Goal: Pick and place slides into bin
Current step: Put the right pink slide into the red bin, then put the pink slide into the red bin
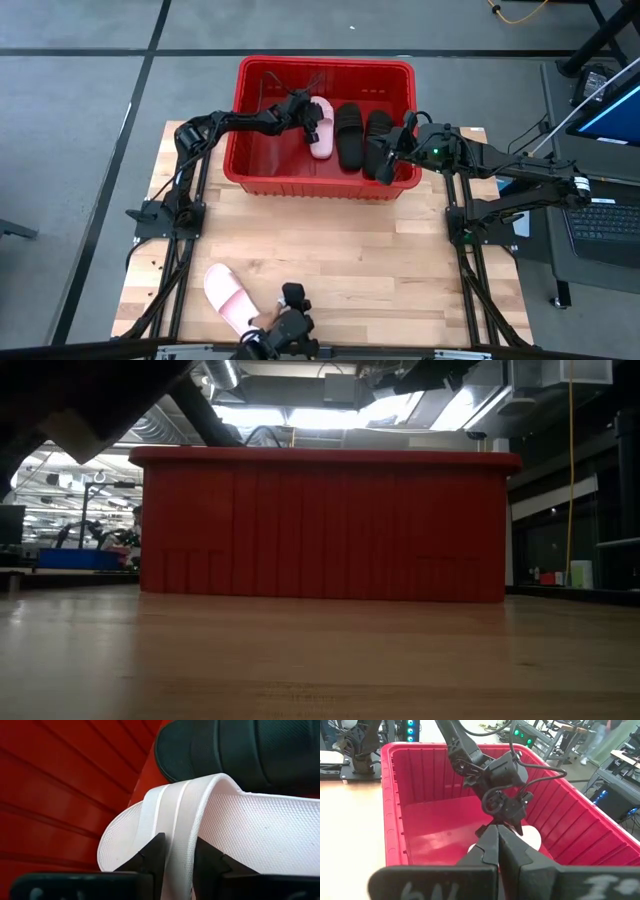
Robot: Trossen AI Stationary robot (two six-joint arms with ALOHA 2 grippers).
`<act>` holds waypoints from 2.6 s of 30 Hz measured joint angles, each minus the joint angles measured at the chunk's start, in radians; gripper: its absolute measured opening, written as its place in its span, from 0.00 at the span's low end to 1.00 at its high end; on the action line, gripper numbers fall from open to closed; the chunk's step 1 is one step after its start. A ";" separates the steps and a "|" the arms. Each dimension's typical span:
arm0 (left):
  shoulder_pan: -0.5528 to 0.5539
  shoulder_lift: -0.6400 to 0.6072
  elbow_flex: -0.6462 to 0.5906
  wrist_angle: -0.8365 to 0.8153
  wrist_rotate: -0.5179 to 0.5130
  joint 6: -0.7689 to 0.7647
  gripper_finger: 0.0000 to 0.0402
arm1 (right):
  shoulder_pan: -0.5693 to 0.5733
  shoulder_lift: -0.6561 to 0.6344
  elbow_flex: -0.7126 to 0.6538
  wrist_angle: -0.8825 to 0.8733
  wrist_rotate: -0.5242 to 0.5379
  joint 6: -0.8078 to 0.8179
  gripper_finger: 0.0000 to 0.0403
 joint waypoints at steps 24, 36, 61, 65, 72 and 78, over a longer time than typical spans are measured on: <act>-0.009 -0.063 0.000 -0.139 -0.004 -0.070 0.30 | 0.000 0.000 0.000 0.001 0.000 0.003 0.01; -0.042 -0.073 0.000 -0.130 -0.003 -0.069 0.30 | 0.000 0.000 0.000 -0.003 0.000 0.029 0.01; -0.135 -0.563 0.000 -0.473 -0.007 -0.050 0.24 | 0.000 0.000 0.000 0.004 0.000 0.025 0.01; -0.181 -0.692 0.000 -0.553 -0.006 -0.050 0.17 | 0.000 0.000 0.000 0.004 0.000 0.026 0.01; -0.278 -0.881 0.000 -0.798 -0.005 -0.067 0.02 | 0.000 0.006 0.000 0.004 0.000 0.022 0.01; -0.373 -0.991 0.000 -0.980 -0.006 -0.227 0.01 | 0.000 0.030 0.000 0.010 0.000 0.026 0.01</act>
